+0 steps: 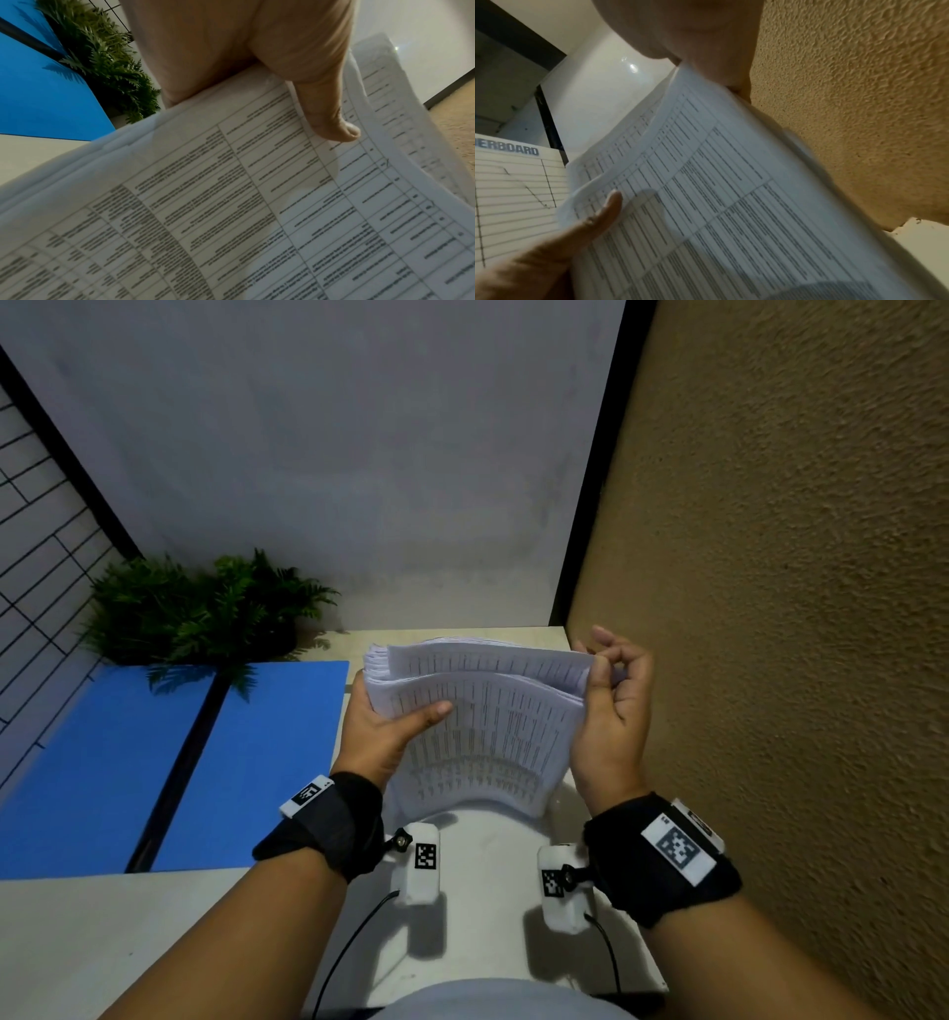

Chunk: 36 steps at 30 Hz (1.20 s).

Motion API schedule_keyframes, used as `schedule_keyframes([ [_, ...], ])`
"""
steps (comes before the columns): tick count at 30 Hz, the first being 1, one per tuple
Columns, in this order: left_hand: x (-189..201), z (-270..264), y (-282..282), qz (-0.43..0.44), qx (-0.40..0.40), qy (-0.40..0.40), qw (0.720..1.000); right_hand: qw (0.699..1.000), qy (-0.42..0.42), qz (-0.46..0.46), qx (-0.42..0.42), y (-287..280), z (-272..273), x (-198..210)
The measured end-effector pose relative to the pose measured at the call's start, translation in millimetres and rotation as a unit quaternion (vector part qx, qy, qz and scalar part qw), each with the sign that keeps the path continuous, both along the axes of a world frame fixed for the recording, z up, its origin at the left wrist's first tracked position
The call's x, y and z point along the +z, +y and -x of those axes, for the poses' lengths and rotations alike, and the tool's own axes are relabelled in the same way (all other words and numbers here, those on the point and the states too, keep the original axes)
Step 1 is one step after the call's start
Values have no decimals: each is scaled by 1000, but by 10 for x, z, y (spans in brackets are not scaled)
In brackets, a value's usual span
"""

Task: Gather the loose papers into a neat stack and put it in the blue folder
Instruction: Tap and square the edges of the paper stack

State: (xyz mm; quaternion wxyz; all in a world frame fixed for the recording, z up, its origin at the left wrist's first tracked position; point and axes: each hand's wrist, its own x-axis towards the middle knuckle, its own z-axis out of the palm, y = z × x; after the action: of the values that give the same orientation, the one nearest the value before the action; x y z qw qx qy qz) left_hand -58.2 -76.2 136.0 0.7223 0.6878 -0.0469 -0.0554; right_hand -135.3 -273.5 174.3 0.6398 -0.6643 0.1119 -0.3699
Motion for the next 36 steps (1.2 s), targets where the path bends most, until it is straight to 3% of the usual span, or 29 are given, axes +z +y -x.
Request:
schedule_keyframes([
  [3,-2,-11,-4,1,-10,-6,1000,992,58,109,17,35,23,-104],
  [6,7,-38,0,-1,-8,-17,1000,981,64,174,49,32,72,-143],
  [10,35,-30,-20,19,-1,-41,999,977,96,175,71,-11,112,-113],
  [17,290,33,-122,28,106,-69,992,989,65,130,-34,20,93,-129],
  [22,349,-42,-163,18,159,-60,985,977,116,181,13,67,78,-179],
  [27,281,32,-96,14,80,-68,994,980,111,159,44,93,70,-134],
  [31,137,43,-28,30,25,-59,997,984,130,124,-5,14,24,-154],
  [36,40,26,-27,35,-17,-40,998,981,122,151,13,6,-11,-122],
])
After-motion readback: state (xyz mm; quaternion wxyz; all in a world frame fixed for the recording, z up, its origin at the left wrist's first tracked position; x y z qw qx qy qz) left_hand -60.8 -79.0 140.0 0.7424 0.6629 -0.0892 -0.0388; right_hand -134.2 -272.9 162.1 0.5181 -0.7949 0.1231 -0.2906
